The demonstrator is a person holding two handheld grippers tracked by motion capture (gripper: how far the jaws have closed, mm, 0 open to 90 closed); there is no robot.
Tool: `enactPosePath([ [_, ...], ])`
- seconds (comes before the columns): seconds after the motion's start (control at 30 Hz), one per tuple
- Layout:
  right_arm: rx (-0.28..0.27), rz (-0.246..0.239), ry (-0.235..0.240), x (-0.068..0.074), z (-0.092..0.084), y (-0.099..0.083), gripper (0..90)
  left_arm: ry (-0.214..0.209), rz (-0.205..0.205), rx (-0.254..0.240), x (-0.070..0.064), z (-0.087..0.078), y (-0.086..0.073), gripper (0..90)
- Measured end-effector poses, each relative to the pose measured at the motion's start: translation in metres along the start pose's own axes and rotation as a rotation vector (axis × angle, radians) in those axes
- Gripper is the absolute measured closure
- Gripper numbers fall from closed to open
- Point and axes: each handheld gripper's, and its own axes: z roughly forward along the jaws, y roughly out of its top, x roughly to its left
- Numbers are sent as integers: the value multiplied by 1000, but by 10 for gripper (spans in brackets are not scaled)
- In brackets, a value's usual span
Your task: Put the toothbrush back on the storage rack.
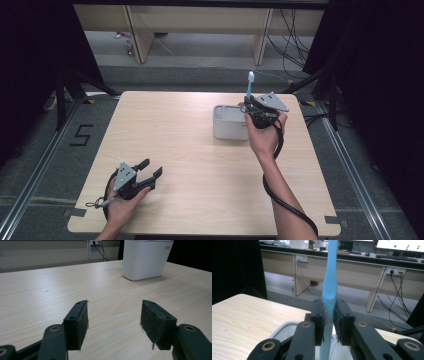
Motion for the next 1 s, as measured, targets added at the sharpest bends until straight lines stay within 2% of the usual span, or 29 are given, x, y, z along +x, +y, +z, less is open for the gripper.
enactPosePath([
  [0.07, 2, -15, -5, -2, 1, 0, 789, 0, 0, 0, 0, 0, 0, 385],
  [0.17, 7, -13, -16, -5, 3, -1, 789, -1, 2, 0, 0, 0, 0, 385],
  [0.2, 6, -13, -18, -6, 4, -1, 789, 6, 3, 15, -1, -1, 1, 385],
  [0.23, 14, 0, -23, -6, 4, -2, 789, 5, 3, 14, 0, -1, 1, 386],
  [0.3, 4, -6, -24, -9, 7, -3, 789, 3, 1, 10, 0, -1, 0, 385],
  [0.33, 19, 2, -29, -9, 7, -3, 789, -2, 1, 0, 0, 0, 0, 386],
  [0.37, 8, -12, -31, -11, 8, -3, 789, -1, 0, 0, 0, 0, 0, 385],
  [0.67, 35, 11, -39, -19, 15, -9, 788, 1, 2, 8, 0, 0, 0, 386],
  [0.8, 28, 17, -46, -20, 17, -10, 788, 2, 5, 15, 0, -1, 1, 386],
  [0.83, 32, 6, -44, -21, 17, -10, 788, 3, 4, 15, 0, -1, 1, 386],
  [0.93, 37, 6, -49, -21, 17, -11, 788, -3, -1, 1, 0, 0, 0, 387],
  [1.0, 43, 19, -49, -21, 18, -12, 788, 3, 4, 15, -1, -1, 1, 386],
])
